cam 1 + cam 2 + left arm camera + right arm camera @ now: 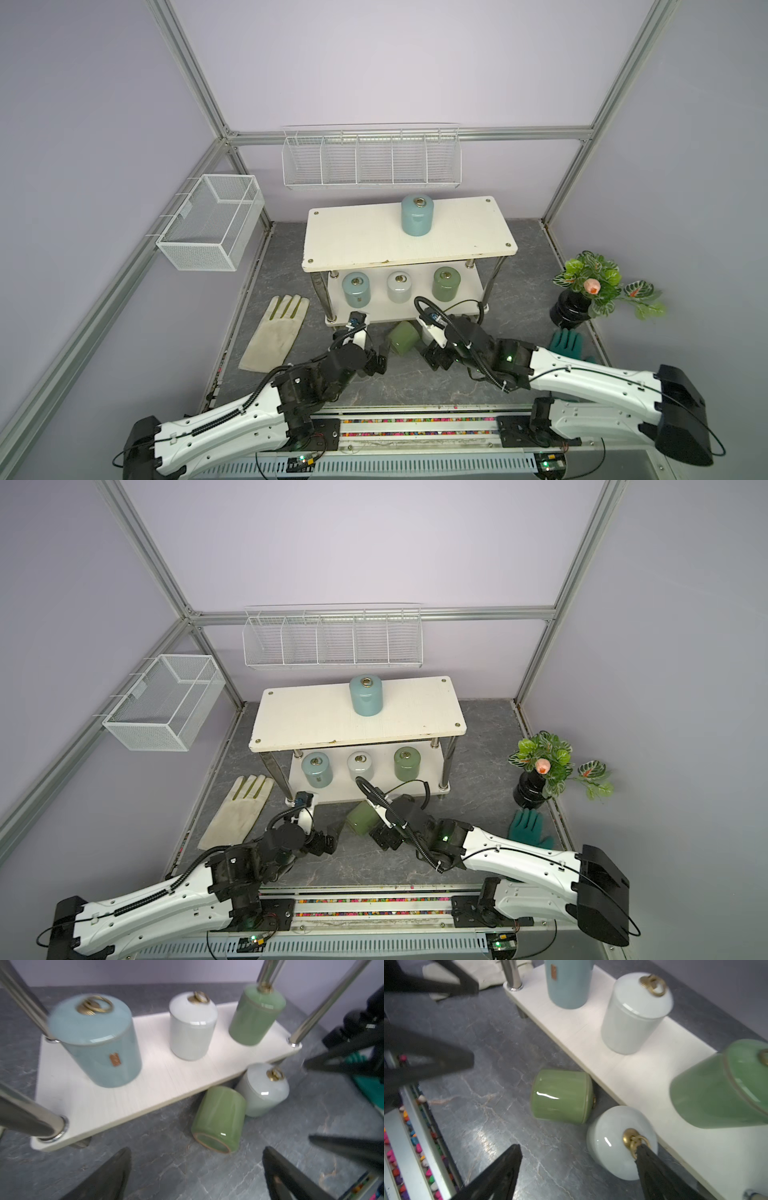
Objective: Remove the tea canisters from the shelf
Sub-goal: Adjust the tea canister at the center of the board.
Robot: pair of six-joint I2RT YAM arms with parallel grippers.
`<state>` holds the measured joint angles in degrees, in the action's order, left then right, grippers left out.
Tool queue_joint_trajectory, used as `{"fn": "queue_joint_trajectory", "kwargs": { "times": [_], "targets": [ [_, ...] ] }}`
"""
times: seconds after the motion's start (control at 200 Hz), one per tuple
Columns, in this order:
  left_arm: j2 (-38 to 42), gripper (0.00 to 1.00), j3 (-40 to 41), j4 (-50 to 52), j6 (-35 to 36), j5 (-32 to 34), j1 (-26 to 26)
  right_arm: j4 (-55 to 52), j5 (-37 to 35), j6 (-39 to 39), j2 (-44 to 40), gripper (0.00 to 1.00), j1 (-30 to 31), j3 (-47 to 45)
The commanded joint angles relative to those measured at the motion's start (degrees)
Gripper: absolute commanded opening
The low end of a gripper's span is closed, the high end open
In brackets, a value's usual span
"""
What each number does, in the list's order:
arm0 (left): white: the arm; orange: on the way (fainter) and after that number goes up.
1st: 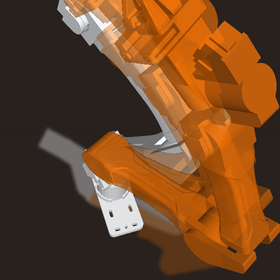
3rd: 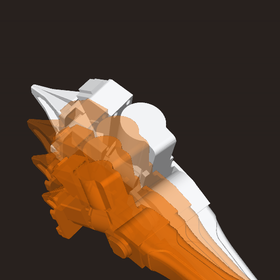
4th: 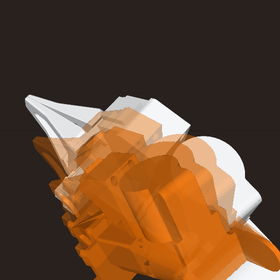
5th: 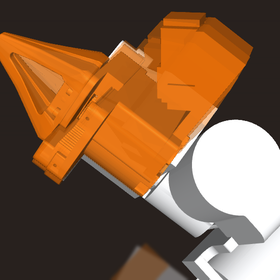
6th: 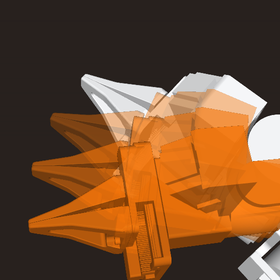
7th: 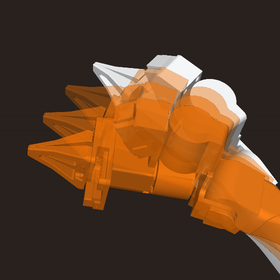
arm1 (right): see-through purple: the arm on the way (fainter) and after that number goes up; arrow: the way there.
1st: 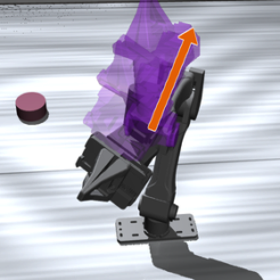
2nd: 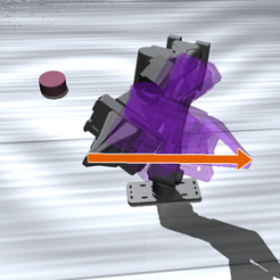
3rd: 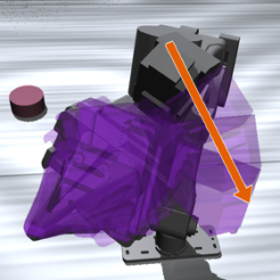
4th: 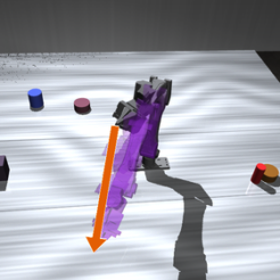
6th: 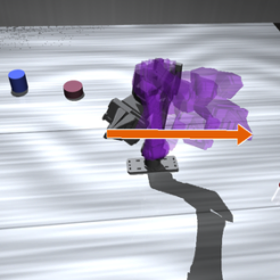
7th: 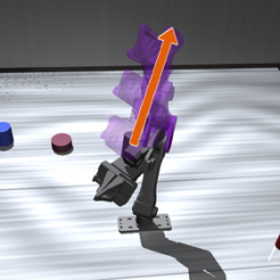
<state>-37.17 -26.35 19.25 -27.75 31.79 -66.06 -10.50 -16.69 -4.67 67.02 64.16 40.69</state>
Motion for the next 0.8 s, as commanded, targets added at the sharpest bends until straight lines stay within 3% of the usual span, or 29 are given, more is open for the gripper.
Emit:
{"fn": "queue_joint_trajectory", "kwargs": {
  "times": [0.0, 0.2, 0.38, 0.545, 0.795],
  "targets": [
    [3.03, 1.00, -3.13, 5.52, -4.09, 9.22, -0.11, 0.35, 4.54, 0.07, 3.39, 0.89, 0.79, 2.31],
    [-0.09, 1.00, -6.08, 10.99, -9.44, 12.67, 0.20, 1.90, 6.49, 0.43, 9.94, 0.89, 0.15, 6.53],
    [-4.30, 0.98, -5.99, 12.21, -11.84, 9.68, 0.68, 1.37, 4.82, 1.20, 13.96, 0.89, -1.06, 11.09],
    [-5.72, 1.00, -7.20, 10.12, -5.40, -0.69, 0.76, -1.37, 0.64, 1.35, 7.61, 0.89, -3.09, 10.04],
    [-21.93, 1.00, -19.35, 16.14, 1.86, -5.90, 1.20, -9.97, -9.43, -3.45, -5.49, 0.89, -3.34, 4.65]
  ]
}}
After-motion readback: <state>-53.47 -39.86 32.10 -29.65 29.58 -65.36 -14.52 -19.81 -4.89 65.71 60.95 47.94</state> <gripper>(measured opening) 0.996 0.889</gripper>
